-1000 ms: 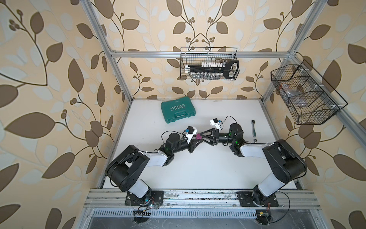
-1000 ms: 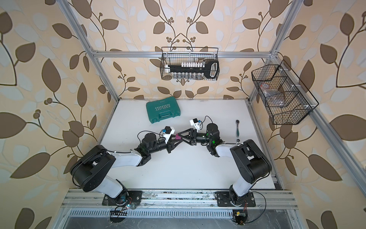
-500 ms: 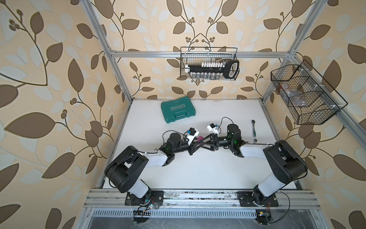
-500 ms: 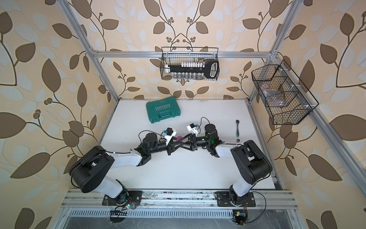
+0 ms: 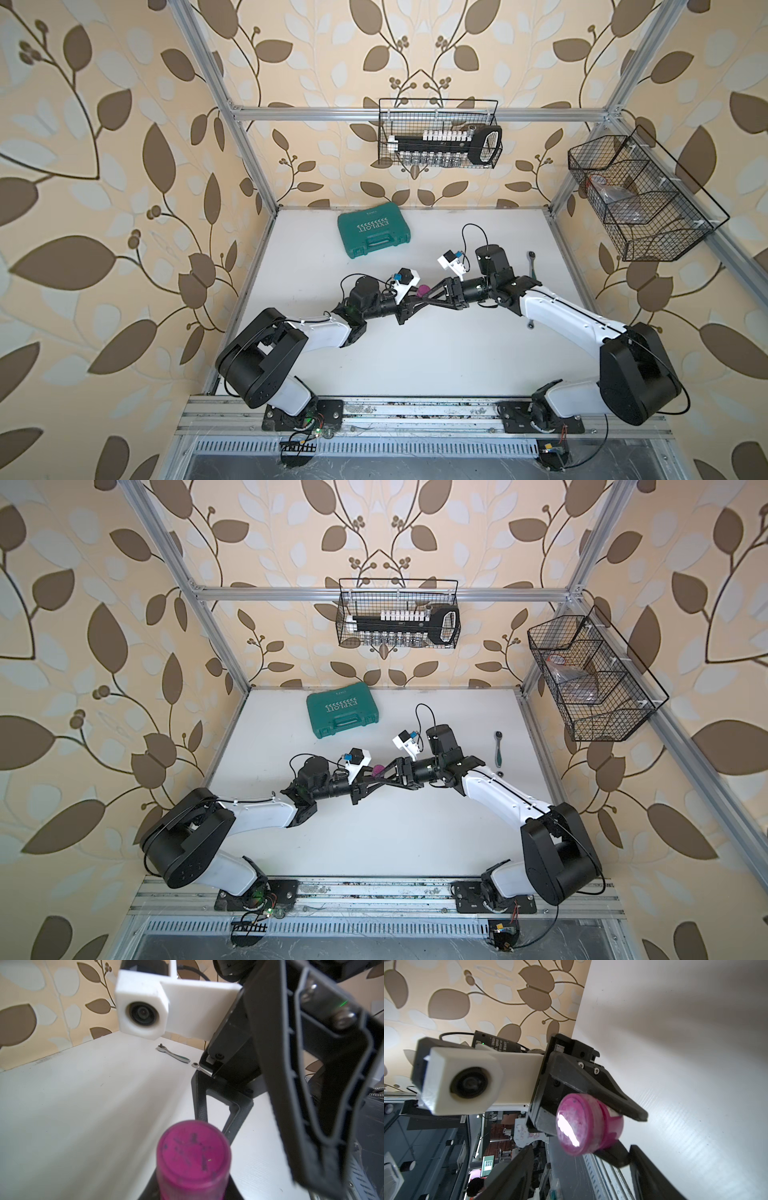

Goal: Close the paint jar lid
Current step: Screw the lid onto the paint jar, then place the paint jar at the center of the board.

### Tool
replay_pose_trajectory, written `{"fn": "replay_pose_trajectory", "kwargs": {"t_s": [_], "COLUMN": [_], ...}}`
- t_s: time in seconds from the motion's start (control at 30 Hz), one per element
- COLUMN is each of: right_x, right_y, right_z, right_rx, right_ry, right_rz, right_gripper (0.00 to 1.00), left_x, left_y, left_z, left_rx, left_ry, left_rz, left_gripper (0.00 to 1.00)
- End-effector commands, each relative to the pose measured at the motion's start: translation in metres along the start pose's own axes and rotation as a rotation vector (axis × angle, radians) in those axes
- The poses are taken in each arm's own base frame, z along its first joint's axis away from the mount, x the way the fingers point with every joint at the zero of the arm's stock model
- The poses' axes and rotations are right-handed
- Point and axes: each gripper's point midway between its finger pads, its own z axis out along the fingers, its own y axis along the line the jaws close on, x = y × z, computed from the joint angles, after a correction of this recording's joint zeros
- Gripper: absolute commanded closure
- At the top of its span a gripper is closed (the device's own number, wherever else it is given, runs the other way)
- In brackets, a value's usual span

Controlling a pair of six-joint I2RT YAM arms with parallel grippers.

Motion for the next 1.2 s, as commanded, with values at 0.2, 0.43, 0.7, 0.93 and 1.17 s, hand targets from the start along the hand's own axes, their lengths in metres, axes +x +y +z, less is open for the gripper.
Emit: {"fn": "replay_pose_trajectory", "kwargs": {"t_s": [0.2, 0.43, 0.7, 0.93, 1.17], "right_x": [0.001, -0.001, -0.016, -0.026, -0.013], "right_y": [-0.013, -0.016, -0.022, -0.024, -0.027], "right_z": [-0.002, 0.016, 0.018, 0.02, 0.027], "right_rx": [0.264, 0.364, 0.455, 0.49, 0.51], "right_ry": [0.05, 0.084, 0.055, 0.054, 0.1], "right_rz": [-0.081, -0.119, -0.139, -0.144, -0.159], "right_gripper": [0.3, 0.34, 0.4, 0.47, 0.52], "left_x": [0.009, 0.01, 0.011, 0.014, 0.012], "left_y": [0.004, 0.005, 0.002, 0.001, 0.003], "left_z": [-0.002, -0.001, 0.002, 0.003, 0.004], "left_rx": [-0.052, -0.084, -0.089, -0.099, -0.112], "left_ry": [0.028, 0.032, 0.039, 0.049, 0.047], "left_rz": [0.033, 0.05, 0.064, 0.074, 0.077], "left_gripper": [1.0, 1.0, 1.0, 1.0, 1.0]}}
